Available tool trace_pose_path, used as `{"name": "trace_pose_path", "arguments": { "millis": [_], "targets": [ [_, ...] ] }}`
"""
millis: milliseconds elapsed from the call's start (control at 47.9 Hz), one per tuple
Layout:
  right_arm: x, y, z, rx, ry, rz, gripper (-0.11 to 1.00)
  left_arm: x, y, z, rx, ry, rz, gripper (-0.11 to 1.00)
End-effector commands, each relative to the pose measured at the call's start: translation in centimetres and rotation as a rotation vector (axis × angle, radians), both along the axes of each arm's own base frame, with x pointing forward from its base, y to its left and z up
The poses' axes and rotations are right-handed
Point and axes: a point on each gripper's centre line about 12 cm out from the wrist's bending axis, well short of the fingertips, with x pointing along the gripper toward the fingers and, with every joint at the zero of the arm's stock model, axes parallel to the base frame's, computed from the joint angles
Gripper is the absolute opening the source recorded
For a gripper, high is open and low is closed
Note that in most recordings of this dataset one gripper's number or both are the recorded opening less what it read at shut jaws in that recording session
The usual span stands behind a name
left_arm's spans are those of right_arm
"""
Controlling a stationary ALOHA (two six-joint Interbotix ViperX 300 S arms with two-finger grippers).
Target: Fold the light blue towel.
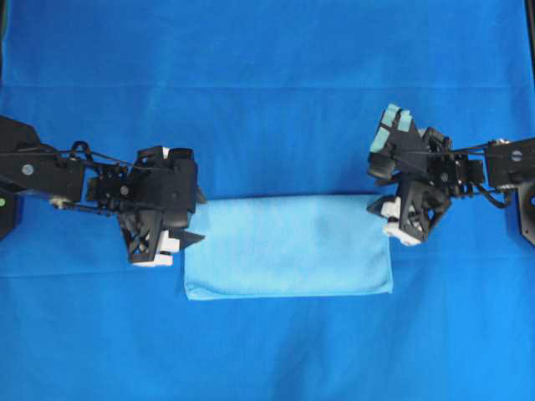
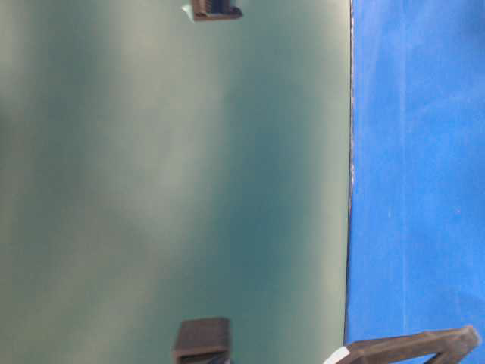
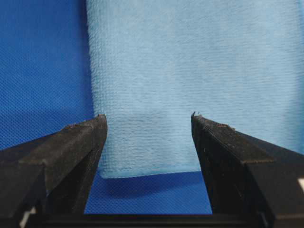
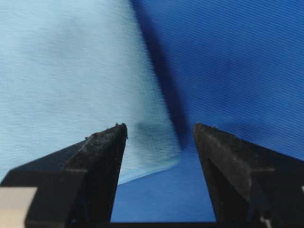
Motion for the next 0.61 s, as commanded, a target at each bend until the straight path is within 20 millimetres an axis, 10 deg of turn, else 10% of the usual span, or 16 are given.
{"name": "trace_pose_path", "arguments": {
  "millis": [0,585],
  "targets": [
    [0.2,-0.5,-0.2,-0.004,-0.001,-0.010,0.62,0.4,0.4,0.2,0.001,-0.022,0.012,0.69],
    [0.0,-0.6,-2.2,0.013,0.017,-0.022,0.61,-0.5,1.4,-2.3,-0.006,0.057,0.054,0.42]
  ]
}}
